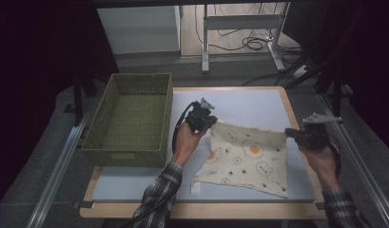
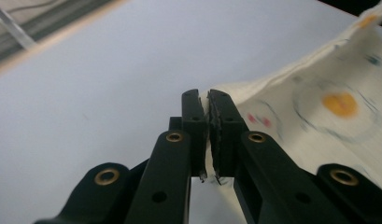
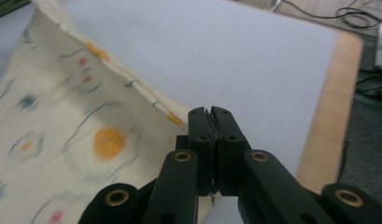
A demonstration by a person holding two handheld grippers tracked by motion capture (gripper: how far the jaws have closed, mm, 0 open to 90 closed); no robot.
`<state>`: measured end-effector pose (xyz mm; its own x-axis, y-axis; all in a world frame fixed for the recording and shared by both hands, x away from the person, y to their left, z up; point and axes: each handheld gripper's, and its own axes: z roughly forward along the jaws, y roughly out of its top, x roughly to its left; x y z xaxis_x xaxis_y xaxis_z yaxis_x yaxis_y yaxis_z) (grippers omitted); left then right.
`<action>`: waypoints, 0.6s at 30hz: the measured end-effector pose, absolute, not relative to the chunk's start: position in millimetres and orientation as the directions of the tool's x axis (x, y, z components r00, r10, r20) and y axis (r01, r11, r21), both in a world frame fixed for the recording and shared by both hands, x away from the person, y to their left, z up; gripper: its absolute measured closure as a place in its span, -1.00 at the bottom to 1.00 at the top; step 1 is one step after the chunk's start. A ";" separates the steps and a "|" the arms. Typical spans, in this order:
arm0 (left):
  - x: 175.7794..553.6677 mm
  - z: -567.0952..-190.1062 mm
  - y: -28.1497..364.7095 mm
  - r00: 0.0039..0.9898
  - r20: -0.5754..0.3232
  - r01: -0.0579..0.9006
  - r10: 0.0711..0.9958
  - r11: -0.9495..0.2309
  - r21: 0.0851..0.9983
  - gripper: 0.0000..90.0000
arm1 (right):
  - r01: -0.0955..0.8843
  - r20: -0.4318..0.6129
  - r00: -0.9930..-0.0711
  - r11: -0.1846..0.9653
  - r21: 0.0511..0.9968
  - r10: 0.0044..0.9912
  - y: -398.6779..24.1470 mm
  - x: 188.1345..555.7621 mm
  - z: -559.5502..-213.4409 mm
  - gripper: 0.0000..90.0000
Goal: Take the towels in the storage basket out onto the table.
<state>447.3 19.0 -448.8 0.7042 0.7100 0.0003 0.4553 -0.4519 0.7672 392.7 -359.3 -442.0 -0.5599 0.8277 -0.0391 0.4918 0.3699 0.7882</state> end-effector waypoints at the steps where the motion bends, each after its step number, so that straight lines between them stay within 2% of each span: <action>1: 460.2 -442.5 13.5 0.685 0.020 0.464 0.728 -0.458 0.758 0.91 | 0.492 -0.044 -0.550 0.366 0.790 0.834 -358.5 399.9 -438.5 0.94; 2: 468.4 -441.3 9.9 0.671 0.040 0.475 0.740 -0.471 0.744 0.89 | 0.496 -0.053 -0.533 0.363 0.789 0.844 -356.9 414.9 -433.1 0.92; 3: 479.0 -443.2 4.9 0.633 0.093 0.494 0.769 -0.493 0.717 0.82 | 0.517 -0.046 -0.503 0.343 0.785 0.863 -356.0 431.8 -431.2 0.81; 4: 482.4 -445.6 3.5 0.610 0.119 0.501 0.783 -0.498 0.708 0.66 | 0.527 -0.045 -0.486 0.334 0.782 0.873 -355.7 438.6 -430.8 0.78; 5: 483.6 -447.7 3.8 0.607 0.117 0.507 0.786 -0.496 0.705 0.50 | 0.532 -0.049 -0.475 0.331 0.779 0.879 -355.7 443.0 -430.6 0.72; 10: 478.0 -463.1 10.5 0.615 0.076 0.510 0.785 -0.469 0.721 0.11 | 0.531 -0.031 -0.489 0.325 0.782 0.872 -358.7 441.5 -435.8 0.67; 13: 471.6 -476.8 18.2 0.619 0.034 0.523 0.785 -0.444 0.728 0.03 | 0.542 -0.015 -0.496 0.323 0.775 0.868 -364.9 431.9 -450.9 0.58; 18: 470.5 -487.5 22.2 0.622 0.030 0.522 0.783 -0.443 0.729 -0.02 | 0.561 0.000 -0.488 0.313 0.766 0.873 -370.8 428.5 -464.6 0.51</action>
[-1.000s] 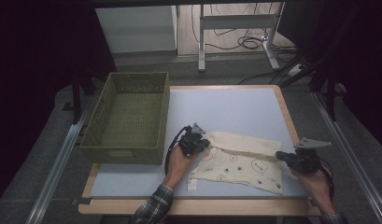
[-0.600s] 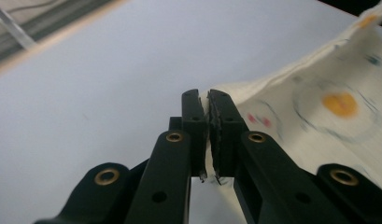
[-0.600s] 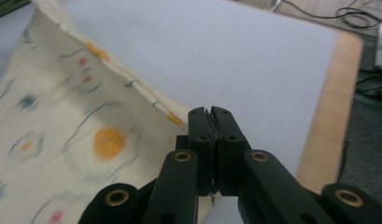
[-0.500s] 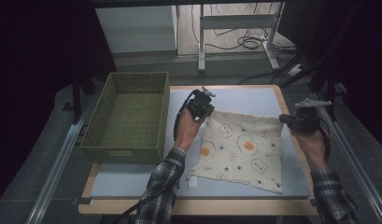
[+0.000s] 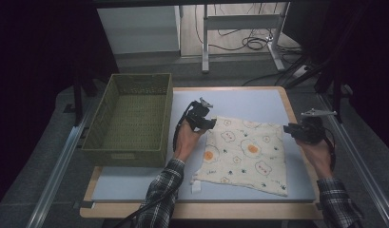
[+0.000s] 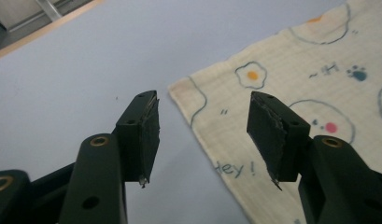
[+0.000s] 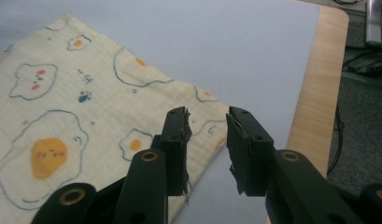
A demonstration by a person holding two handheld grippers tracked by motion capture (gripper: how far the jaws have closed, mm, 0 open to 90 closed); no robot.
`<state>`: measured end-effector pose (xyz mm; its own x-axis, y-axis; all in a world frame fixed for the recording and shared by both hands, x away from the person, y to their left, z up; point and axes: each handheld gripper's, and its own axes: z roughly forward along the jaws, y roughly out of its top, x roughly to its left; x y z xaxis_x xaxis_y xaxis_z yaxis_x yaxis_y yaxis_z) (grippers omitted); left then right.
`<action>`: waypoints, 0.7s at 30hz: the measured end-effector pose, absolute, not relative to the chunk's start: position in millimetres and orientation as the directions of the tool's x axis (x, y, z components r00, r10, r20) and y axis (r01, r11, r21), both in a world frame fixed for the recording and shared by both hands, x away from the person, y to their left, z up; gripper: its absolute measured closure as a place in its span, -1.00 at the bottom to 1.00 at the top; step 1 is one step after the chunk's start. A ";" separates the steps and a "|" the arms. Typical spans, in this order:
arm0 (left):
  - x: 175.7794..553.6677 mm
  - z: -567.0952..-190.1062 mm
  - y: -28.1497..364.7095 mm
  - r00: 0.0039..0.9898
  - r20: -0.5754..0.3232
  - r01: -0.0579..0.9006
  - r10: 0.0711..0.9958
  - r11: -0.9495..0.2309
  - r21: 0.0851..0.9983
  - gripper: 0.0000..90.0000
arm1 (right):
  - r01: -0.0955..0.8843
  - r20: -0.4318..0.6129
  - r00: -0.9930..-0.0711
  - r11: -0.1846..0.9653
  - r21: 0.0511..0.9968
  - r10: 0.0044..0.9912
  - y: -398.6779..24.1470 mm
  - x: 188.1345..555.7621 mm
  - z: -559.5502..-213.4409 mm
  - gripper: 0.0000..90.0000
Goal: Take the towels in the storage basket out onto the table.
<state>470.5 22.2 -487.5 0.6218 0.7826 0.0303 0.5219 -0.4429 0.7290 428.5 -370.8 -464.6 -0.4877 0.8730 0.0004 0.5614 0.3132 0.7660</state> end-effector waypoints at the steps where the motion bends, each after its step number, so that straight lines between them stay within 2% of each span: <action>1: 475.5 -492.1 24.6 0.621 0.024 0.525 0.784 -0.439 0.729 -0.02 | 0.570 0.006 -0.477 0.304 0.763 0.879 -373.2 431.5 -470.3 0.50; 5: 488.3 -500.6 29.2 0.609 -0.037 0.545 0.792 -0.385 0.745 0.06 | 0.582 0.031 -0.455 0.270 0.767 0.890 -374.8 441.3 -478.3 0.54; 8: 496.2 -506.8 29.2 0.598 -0.044 0.558 0.800 -0.377 0.739 0.15 | 0.584 0.023 -0.449 0.274 0.764 0.893 -373.2 446.8 -482.8 0.59; 14: 515.8 -521.3 26.0 0.589 -0.058 0.569 0.806 -0.363 0.738 0.20 | 0.587 0.009 -0.442 0.282 0.759 0.897 -367.9 464.5 -496.3 0.59; 21: 523.5 -532.8 15.7 0.594 -0.051 0.565 0.803 -0.370 0.737 0.19 | 0.592 0.010 -0.423 0.268 0.760 0.906 -368.2 477.3 -504.9 0.47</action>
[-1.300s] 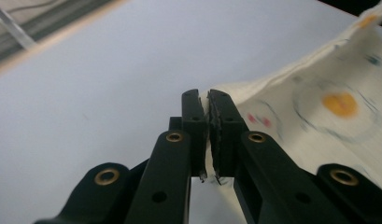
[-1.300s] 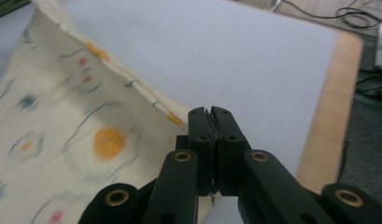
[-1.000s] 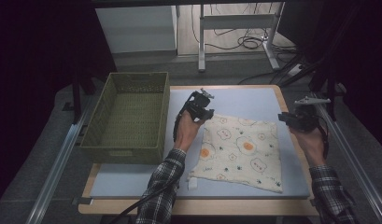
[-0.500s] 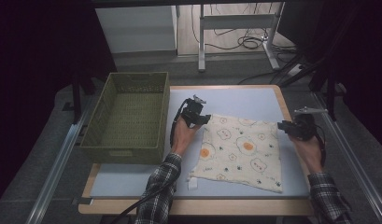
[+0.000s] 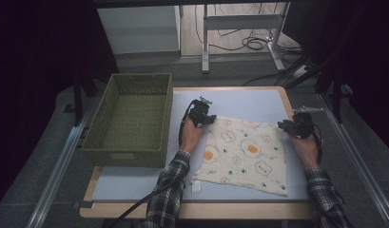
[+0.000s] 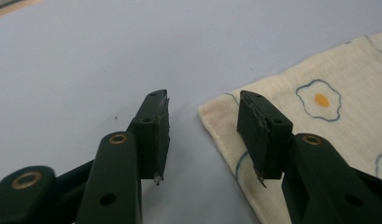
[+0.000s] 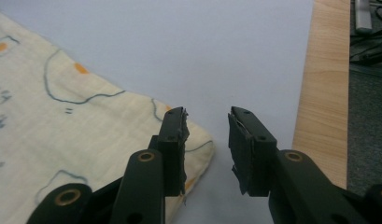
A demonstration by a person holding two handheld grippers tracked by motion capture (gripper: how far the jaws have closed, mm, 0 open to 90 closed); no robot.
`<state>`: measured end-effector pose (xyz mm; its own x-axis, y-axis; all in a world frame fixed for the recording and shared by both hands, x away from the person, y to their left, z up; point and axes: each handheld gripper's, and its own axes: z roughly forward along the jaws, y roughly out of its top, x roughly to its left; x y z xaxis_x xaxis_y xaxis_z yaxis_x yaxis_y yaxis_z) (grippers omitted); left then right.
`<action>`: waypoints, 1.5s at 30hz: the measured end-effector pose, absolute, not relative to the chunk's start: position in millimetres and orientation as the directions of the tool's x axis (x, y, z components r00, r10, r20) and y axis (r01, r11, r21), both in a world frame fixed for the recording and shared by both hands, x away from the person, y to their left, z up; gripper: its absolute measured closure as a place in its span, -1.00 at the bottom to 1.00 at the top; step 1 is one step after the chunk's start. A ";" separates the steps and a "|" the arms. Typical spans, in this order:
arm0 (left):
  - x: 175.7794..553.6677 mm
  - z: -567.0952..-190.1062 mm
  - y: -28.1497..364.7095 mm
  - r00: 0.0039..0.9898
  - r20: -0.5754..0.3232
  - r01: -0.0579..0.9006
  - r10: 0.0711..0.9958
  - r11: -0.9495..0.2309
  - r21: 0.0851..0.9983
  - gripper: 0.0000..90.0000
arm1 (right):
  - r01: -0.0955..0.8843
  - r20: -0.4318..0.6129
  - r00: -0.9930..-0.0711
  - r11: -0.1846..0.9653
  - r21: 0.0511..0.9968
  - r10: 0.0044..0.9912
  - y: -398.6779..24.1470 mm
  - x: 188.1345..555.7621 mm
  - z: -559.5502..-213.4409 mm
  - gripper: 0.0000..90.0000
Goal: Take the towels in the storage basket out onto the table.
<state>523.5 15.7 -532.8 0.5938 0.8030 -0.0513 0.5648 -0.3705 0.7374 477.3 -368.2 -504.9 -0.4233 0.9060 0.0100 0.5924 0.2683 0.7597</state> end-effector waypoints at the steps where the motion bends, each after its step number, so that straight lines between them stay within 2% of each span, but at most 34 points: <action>1: 523.8 -534.7 13.3 0.595 -0.033 0.559 0.803 -0.384 0.735 0.17 | 0.593 0.007 -0.422 0.270 0.758 0.907 -368.1 478.8 -506.3 0.46; 3: 524.1 -537.0 12.6 0.592 -0.040 0.553 0.805 -0.370 0.747 0.15 | 0.599 -0.006 -0.426 0.287 0.748 0.905 -366.8 482.5 -510.5 0.45; 5: 524.4 -537.1 13.0 0.594 -0.047 0.555 0.803 -0.368 0.746 0.21 | 0.604 -0.019 -0.426 0.300 0.739 0.904 -365.6 484.0 -512.7 0.45; 7: 522.1 -537.1 11.8 0.610 -0.072 0.559 0.789 -0.364 0.745 0.44 | 0.613 -0.001 -0.436 0.298 0.731 0.900 -362.9 486.5 -517.0 0.58; 8: 520.9 -537.1 10.7 0.612 -0.084 0.563 0.787 -0.358 0.745 0.59 | 0.624 0.021 -0.431 0.281 0.729 0.902 -362.3 486.2 -516.8 0.74; 9: 520.9 -537.1 10.7 0.612 -0.084 0.563 0.787 -0.358 0.745 0.70 | 0.624 0.021 -0.431 0.281 0.729 0.902 -362.3 486.2 -516.8 0.74; 10: 520.0 -536.9 9.8 0.615 -0.112 0.575 0.781 -0.346 0.741 0.86 | 0.638 0.049 -0.432 0.267 0.722 0.900 -359.8 486.0 -516.3 0.93; 11: 520.0 -536.9 9.8 0.615 -0.112 0.575 0.781 -0.346 0.741 0.92 | 0.638 0.049 -0.432 0.267 0.722 0.900 -359.8 486.0 -516.3 0.93; 13: 520.6 -535.0 9.6 0.619 -0.112 0.579 0.777 -0.356 0.734 0.95 | 0.650 0.027 -0.431 0.290 0.702 0.902 -355.6 486.2 -512.9 0.95; 14: 521.5 -531.9 11.2 0.618 -0.078 0.568 0.782 -0.376 0.733 0.96 | 0.644 0.004 -0.436 0.308 0.700 0.900 -353.2 486.6 -509.6 0.95; 21: 525.7 -503.7 30.3 0.577 -0.073 0.528 0.814 -0.302 0.794 0.95 | 0.582 0.014 -0.430 0.265 0.769 0.903 -350.1 493.1 -480.8 0.95; 26: 509.7 -500.2 35.4 0.588 -0.032 0.493 0.808 -0.328 0.806 0.94 | 0.555 0.001 -0.461 0.287 0.781 0.888 -343.7 487.9 -470.2 0.95; 40: 453.5 -499.6 41.1 0.631 -0.024 0.440 0.775 -0.333 0.834 0.93 | 0.533 0.021 -0.523 0.307 0.788 0.852 -351.7 434.0 -476.5 0.94; 45: 430.3 -504.1 44.3 0.653 -0.052 0.450 0.756 -0.331 0.830 0.93 | 0.525 0.039 -0.543 0.303 0.796 0.839 -356.2 407.0 -477.7 0.94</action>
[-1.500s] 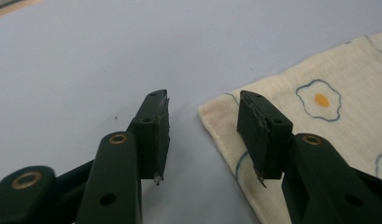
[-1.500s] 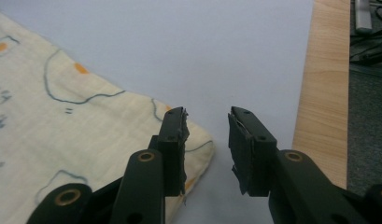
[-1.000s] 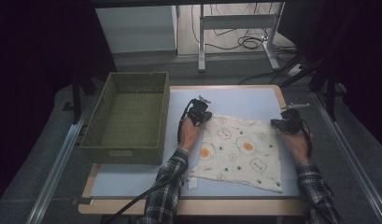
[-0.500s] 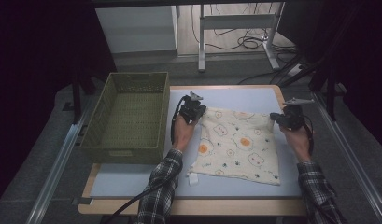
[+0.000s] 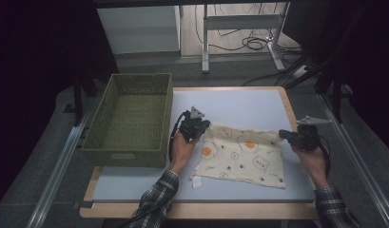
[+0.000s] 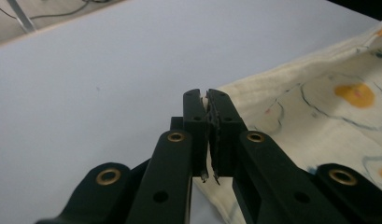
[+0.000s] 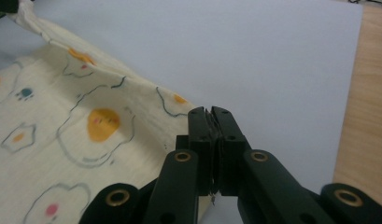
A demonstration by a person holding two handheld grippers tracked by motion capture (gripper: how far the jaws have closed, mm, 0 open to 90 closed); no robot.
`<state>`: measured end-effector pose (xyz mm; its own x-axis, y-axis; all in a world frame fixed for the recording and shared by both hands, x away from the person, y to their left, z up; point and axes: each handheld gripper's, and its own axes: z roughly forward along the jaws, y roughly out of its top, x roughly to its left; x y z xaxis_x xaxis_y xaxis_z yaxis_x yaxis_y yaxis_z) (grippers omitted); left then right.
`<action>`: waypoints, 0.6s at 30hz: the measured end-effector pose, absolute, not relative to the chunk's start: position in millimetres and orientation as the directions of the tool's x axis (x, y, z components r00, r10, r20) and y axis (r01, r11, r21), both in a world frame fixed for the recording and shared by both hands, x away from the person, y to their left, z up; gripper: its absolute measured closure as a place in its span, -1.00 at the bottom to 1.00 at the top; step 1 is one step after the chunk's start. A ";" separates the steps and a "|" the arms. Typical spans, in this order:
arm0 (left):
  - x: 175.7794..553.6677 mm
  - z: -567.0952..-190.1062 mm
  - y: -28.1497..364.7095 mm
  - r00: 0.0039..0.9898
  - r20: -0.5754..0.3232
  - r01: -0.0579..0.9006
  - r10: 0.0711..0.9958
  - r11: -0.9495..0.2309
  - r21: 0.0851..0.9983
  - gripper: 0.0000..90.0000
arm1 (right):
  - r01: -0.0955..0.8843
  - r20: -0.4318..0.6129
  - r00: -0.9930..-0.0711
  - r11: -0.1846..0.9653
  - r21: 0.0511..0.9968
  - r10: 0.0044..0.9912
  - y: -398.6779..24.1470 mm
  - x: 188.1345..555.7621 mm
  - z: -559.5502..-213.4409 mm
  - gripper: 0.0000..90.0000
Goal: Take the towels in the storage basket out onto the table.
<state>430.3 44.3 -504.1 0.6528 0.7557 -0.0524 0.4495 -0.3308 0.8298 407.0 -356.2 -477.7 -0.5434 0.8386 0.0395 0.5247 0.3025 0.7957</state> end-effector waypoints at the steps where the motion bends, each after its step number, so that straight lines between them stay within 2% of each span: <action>1: 426.2 -505.7 44.8 0.655 -0.052 0.449 0.754 -0.334 0.829 0.93 | 0.527 0.041 -0.546 0.304 0.794 0.837 -356.8 402.4 -478.2 0.94; 18: 361.7 -518.9 55.9 0.716 -0.091 0.425 0.692 -0.329 0.844 0.93 | 0.510 0.053 -0.596 0.326 0.796 0.801 -362.3 326.9 -483.2 0.94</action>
